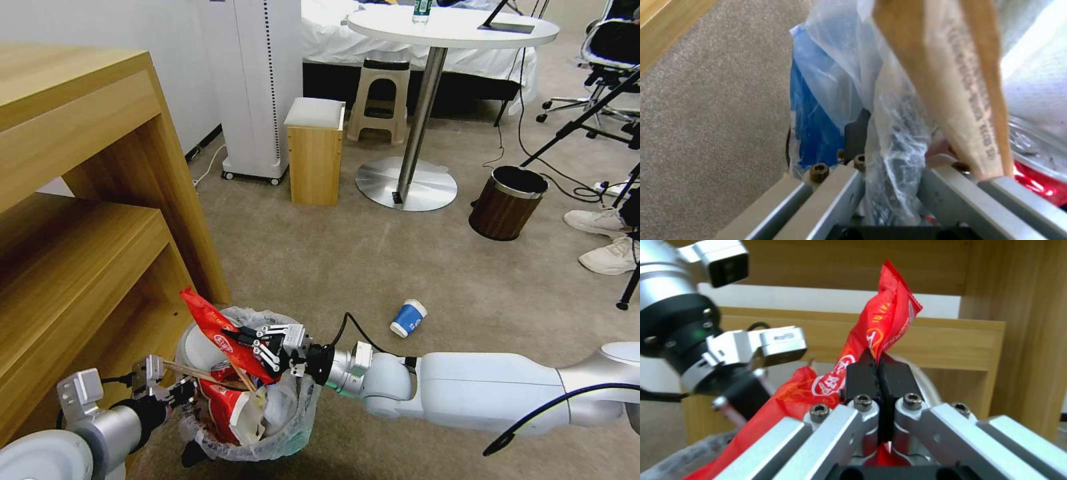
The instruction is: Pick up the trash bin and place the garbage on the floor into it.
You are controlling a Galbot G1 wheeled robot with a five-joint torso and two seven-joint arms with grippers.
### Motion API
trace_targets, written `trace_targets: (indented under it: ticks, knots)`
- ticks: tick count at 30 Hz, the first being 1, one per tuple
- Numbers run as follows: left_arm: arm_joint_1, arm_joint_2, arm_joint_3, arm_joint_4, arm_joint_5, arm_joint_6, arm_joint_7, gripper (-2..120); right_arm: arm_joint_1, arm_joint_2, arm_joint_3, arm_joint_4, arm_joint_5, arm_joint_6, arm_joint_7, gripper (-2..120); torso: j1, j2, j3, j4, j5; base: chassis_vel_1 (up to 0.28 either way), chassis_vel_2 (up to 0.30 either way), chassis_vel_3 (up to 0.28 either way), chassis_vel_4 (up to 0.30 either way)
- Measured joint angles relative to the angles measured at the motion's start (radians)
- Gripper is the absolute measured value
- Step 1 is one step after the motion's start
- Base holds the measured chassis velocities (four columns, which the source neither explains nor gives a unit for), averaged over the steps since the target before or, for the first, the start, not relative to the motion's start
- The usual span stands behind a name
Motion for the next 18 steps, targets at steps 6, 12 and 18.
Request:
trace_targets:
  ticks: [6,12,18]
  knots:
    - [-0.003,-0.002,-0.005,0.000,-0.004,0.000,-0.004,0,0.010,0.006,-0.021,0.002,-0.006,-0.001,-0.002,0,0.000,0.000,0.000,0.0001,-0.0001,0.000,0.000,0.000,0.000]
    - [-0.008,0.001,-0.010,0.004,-0.013,-0.002,-0.004,0,0.015,-0.002,-0.025,0.008,-0.006,-0.002,-0.017,7,0.000,0.000,0.000,-0.0001,0.0000,0.000,0.000,0.000,0.000]
    - [-0.013,0.005,-0.017,0.009,-0.026,-0.004,-0.012,0,0.010,-0.014,-0.033,0.010,-0.012,-0.002,-0.036,30,0.000,0.000,0.000,0.0000,-0.0001,0.000,0.000,0.000,0.000]
